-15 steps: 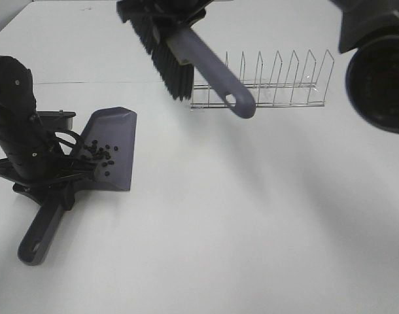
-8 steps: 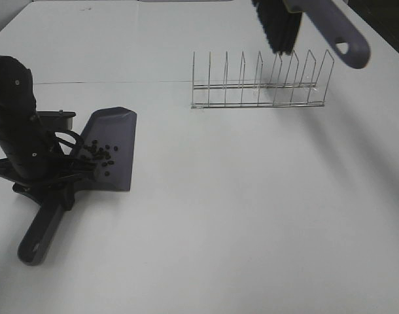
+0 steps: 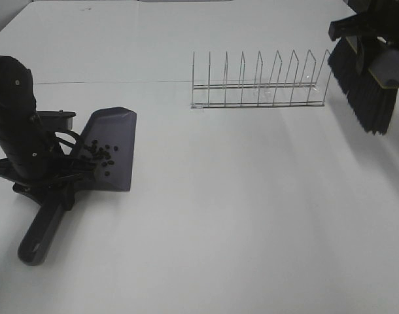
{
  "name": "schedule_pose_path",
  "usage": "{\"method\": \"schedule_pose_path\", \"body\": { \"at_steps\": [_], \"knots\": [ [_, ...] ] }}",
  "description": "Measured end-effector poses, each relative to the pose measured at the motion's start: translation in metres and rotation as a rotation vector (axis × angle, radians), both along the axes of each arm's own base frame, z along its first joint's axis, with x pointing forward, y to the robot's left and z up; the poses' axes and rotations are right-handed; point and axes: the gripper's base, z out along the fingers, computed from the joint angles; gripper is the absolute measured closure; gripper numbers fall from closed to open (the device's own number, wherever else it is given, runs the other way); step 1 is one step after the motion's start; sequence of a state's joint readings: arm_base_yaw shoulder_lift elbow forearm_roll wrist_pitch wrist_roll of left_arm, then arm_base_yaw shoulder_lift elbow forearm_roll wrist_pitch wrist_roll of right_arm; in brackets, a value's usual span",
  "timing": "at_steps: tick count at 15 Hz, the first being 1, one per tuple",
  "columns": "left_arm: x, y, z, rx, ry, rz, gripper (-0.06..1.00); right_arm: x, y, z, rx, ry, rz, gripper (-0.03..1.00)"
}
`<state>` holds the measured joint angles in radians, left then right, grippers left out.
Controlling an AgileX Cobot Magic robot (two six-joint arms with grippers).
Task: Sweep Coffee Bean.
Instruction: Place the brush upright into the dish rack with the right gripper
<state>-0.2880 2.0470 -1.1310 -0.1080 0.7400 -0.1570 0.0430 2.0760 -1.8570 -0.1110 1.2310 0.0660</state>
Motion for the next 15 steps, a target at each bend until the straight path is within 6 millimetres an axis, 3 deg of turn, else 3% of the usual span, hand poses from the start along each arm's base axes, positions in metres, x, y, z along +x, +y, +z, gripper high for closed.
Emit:
{"method": "schedule_pose_path", "body": {
  "at_steps": [2, 6, 10, 15],
  "knots": [
    [0.000, 0.000, 0.000, 0.000, 0.000, 0.000, 0.62, -0.007, 0.005, -0.027, 0.030, 0.093, -0.001, 0.70],
    [0.000, 0.000, 0.000, 0.000, 0.000, 0.000, 0.62, 0.005, 0.007, -0.046, 0.036, 0.051, 0.008, 0.70],
    [0.000, 0.000, 0.000, 0.000, 0.000, 0.000, 0.62, 0.013, 0.007, -0.057, 0.038, 0.038, 0.010, 0.70],
    [0.000, 0.000, 0.000, 0.000, 0.000, 0.000, 0.62, 0.037, 0.008, -0.066, 0.030, 0.001, 0.013, 0.70]
  ]
}}
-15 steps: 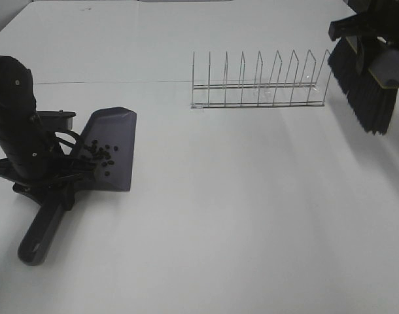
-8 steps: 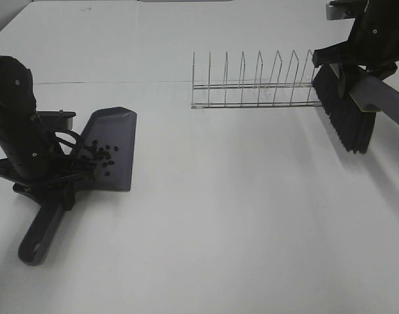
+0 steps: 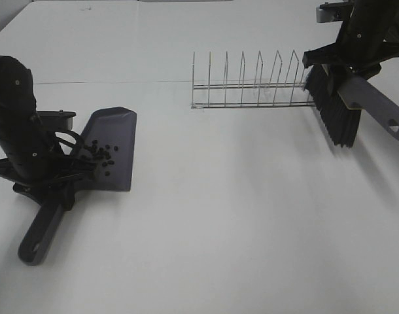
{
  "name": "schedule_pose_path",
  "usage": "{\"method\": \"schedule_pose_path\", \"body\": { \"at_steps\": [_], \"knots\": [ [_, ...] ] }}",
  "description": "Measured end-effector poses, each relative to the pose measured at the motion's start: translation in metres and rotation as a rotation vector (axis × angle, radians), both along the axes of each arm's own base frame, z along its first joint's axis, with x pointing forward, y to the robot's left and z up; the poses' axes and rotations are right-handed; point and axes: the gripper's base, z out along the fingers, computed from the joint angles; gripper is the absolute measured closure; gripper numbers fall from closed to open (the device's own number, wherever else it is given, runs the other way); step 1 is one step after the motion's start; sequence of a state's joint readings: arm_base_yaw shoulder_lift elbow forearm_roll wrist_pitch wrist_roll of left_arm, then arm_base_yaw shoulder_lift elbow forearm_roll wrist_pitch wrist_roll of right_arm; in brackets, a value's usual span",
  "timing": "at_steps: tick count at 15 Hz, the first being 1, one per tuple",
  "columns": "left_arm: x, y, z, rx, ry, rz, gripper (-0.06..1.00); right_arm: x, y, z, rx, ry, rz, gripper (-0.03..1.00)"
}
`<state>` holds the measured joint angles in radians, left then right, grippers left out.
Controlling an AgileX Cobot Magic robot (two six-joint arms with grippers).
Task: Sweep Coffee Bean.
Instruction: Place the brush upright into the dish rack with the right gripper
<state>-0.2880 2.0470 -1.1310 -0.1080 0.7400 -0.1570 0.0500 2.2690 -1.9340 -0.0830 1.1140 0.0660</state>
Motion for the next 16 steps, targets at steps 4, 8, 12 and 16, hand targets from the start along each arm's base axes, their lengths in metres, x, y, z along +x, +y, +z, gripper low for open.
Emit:
{"method": "schedule_pose_path", "body": {
  "at_steps": [4, 8, 12, 16],
  "knots": [
    [0.000, 0.000, 0.000, 0.000, 0.000, 0.000, 0.62, 0.018, -0.002, -0.003, -0.027, -0.031, 0.005, 0.70],
    [0.000, 0.000, 0.000, 0.000, 0.000, 0.000, 0.62, 0.027, -0.001, -0.006, -0.031, -0.066, 0.027, 0.70],
    [0.000, 0.000, 0.000, 0.000, 0.000, 0.000, 0.62, 0.034, -0.007, -0.004, -0.024, -0.143, 0.024, 0.70],
    [0.000, 0.000, 0.000, 0.000, 0.000, 0.000, 0.62, 0.037, -0.019, -0.003, 0.012, -0.179, 0.012, 0.70]
  ]
}}
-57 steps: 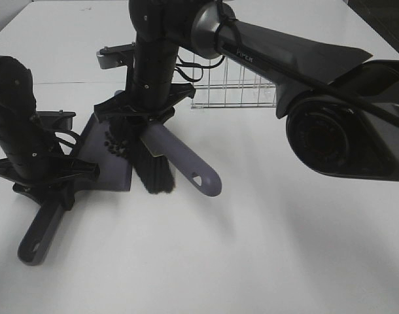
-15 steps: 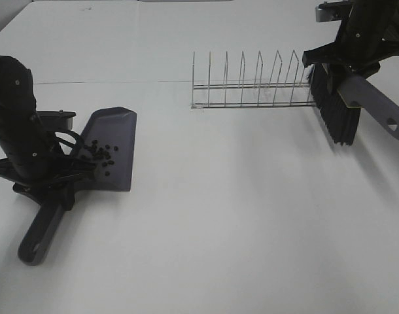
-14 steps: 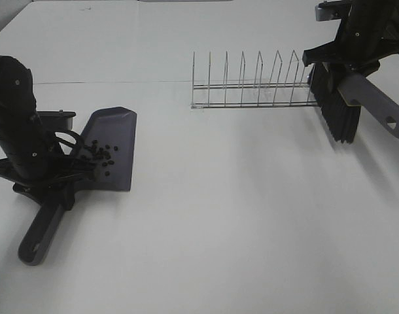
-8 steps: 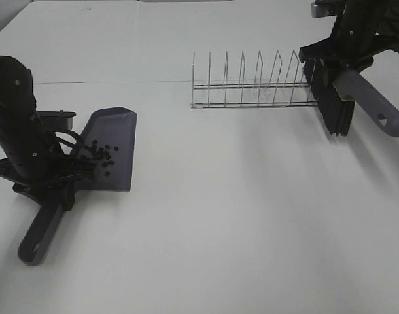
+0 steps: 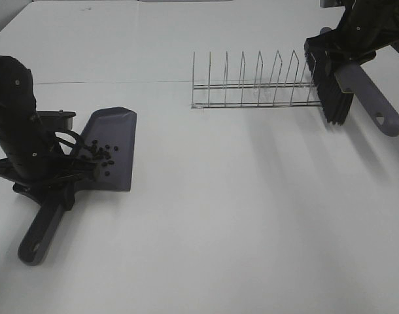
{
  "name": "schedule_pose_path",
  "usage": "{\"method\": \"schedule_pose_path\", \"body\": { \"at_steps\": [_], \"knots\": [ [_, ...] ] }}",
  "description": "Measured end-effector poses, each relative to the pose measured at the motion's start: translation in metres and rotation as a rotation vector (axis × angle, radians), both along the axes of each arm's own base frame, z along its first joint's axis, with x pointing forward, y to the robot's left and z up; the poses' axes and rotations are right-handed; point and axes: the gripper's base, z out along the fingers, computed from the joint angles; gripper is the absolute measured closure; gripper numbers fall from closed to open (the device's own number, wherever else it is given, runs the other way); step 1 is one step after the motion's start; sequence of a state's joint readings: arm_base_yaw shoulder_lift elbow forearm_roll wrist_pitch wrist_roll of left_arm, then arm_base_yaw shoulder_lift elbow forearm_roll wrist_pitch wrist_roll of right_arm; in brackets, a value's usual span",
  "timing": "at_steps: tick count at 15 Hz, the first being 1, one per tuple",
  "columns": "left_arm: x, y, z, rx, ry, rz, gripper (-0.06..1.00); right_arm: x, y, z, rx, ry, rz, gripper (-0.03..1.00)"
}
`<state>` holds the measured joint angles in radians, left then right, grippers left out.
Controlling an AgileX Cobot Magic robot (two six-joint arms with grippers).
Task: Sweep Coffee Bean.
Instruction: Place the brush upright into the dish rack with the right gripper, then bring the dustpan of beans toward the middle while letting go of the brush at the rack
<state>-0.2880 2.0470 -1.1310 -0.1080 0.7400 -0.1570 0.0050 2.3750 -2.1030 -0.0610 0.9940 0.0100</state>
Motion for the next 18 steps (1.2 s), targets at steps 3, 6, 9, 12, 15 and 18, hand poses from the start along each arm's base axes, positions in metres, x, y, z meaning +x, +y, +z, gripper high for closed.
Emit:
{"method": "schedule_pose_path", "body": {
  "at_steps": [3, 6, 9, 12, 15, 18],
  "knots": [
    [0.000, 0.000, 0.000, 0.000, 0.000, 0.000, 0.62, 0.001, 0.003, -0.013, 0.026, 0.031, 0.014, 0.70],
    [0.000, 0.000, 0.000, -0.001, 0.000, 0.001, 0.62, 0.001, 0.003, -0.021, 0.028, 0.053, 0.007, 0.70],
    [0.000, 0.000, 0.000, -0.001, 0.000, 0.001, 0.62, 0.002, 0.003, -0.021, 0.030, 0.049, 0.002, 0.61],
    [0.000, 0.000, 0.000, -0.001, 0.000, 0.001, 0.62, 0.004, 0.005, -0.015, 0.056, 0.026, -0.003, 0.29],
    [0.000, 0.000, 0.002, -0.006, -0.008, 0.004, 0.62, 0.009, 0.008, 0.015, 0.091, -0.013, -0.005, 0.22],
    [0.001, -0.002, 0.010, -0.029, -0.042, 0.021, 0.62, 0.004, 0.008, 0.031, 0.093, 0.035, -0.003, 0.21]
  ]
}}
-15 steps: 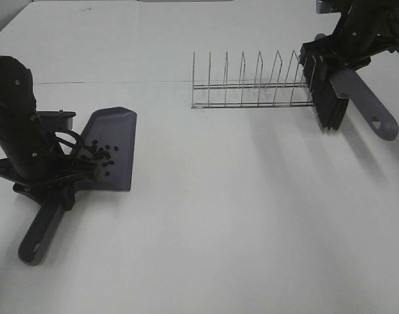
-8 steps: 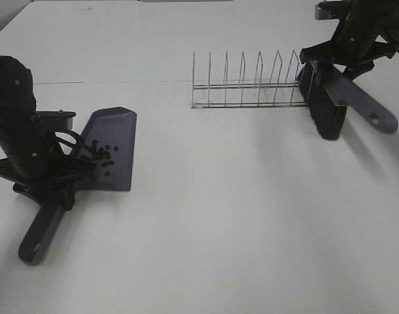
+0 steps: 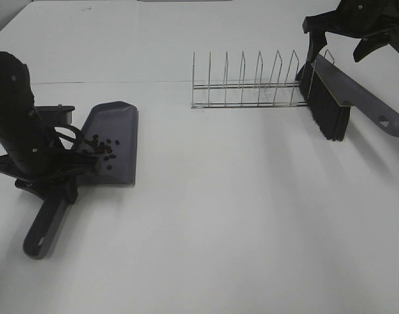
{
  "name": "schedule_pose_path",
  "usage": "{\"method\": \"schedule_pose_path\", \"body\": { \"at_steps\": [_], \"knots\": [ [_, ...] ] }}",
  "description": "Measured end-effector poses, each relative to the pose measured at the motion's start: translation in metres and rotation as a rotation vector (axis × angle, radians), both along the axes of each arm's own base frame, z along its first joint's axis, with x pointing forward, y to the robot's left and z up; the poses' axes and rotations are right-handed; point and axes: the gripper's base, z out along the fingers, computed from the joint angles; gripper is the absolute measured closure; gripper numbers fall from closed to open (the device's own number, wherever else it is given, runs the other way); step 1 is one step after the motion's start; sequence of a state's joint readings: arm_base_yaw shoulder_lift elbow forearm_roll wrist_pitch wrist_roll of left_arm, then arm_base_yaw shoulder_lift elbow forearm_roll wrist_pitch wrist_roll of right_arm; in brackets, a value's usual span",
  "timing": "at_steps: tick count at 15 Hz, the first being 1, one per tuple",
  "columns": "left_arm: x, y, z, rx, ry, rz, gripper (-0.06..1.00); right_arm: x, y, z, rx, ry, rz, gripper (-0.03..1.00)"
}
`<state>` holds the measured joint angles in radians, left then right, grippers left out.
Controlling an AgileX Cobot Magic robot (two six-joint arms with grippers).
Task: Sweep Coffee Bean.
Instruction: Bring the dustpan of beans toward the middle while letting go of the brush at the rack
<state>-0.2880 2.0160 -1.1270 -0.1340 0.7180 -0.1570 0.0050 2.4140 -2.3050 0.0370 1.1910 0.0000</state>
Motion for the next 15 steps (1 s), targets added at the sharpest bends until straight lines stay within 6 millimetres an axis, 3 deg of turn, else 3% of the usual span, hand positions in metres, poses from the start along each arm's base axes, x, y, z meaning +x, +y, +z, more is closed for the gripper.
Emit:
{"method": "schedule_pose_path", "body": {
  "at_steps": [2, 3, 6, 11, 14, 15],
  "knots": [
    [0.000, -0.006, 0.005, -0.015, -0.016, -0.004, 0.62, -0.002, 0.000, 0.002, 0.005, 0.016, 0.001, 0.21],
    [-0.002, -0.023, 0.005, -0.026, -0.056, -0.046, 0.62, -0.002, 0.001, 0.002, 0.006, 0.018, 0.001, 0.21],
    [-0.003, -0.047, -0.003, -0.050, -0.059, -0.072, 0.62, -0.002, 0.001, 0.002, 0.013, 0.019, -0.014, 0.21],
    [-0.001, -0.062, -0.008, -0.083, -0.052, -0.063, 0.61, -0.005, 0.004, 0.015, 0.051, -0.005, -0.020, 0.21],
    [0.002, -0.065, -0.003, -0.095, -0.043, -0.062, 0.29, -0.013, 0.004, 0.050, 0.055, -0.072, -0.018, 0.21],
    [0.006, -0.067, 0.003, -0.093, -0.036, -0.081, 0.24, -0.017, 0.004, 0.063, 0.058, -0.098, -0.017, 0.21]
  ]
}}
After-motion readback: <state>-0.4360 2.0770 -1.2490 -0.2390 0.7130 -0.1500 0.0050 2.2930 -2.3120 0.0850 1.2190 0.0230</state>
